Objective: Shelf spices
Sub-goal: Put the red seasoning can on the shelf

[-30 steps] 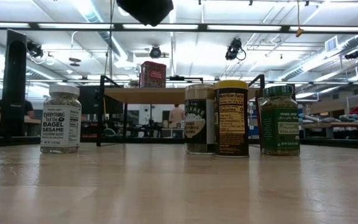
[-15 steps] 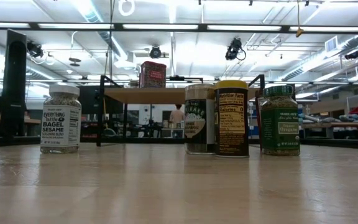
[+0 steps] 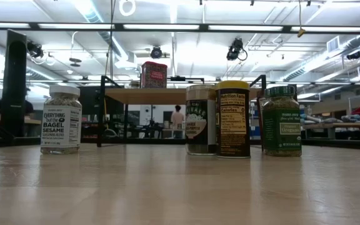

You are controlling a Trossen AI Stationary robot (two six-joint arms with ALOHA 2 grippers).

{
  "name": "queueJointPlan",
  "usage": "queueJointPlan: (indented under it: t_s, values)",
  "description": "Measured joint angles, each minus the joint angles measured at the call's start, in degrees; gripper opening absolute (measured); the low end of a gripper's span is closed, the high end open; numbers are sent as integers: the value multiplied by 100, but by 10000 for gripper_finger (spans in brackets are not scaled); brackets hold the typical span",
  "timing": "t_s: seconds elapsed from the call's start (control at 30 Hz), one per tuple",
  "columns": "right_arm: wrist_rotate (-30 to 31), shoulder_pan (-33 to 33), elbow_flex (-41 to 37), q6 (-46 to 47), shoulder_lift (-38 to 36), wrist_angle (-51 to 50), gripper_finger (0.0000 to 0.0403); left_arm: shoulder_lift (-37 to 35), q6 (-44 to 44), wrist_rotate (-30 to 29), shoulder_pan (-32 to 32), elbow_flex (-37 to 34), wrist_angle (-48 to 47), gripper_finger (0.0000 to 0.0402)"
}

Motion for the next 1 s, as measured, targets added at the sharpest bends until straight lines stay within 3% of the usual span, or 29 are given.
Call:
queueJointPlan:
  t_s: [0.17,0.3,0.47,0.63,0.77,0.9,1.0]
  values:
    - [-2,50,0,-28,-54,0,2,-962,-53,117,374,2,-1160,0]
    - [-3,60,0,9,-99,0,1,-1562,-647,87,937,-30,-2294,0]
    - [-2,79,0,15,-114,2,2,-2366,-1454,239,1756,-992,-2849,0]
    - [-3,74,0,17,-114,1,1,-3279,-2250,629,2363,-3131,-1533,0]
    - [-2,49,0,17,-114,1,1,-3582,-2743,774,2544,-4695,-47,0]
    - [-2,-18,0,17,-114,1,1,-3526,-3032,764,2674,-5564,839,0]
    - [-2,-79,0,17,-114,4,1,-3418,-3196,604,2815,-5822,929,0]
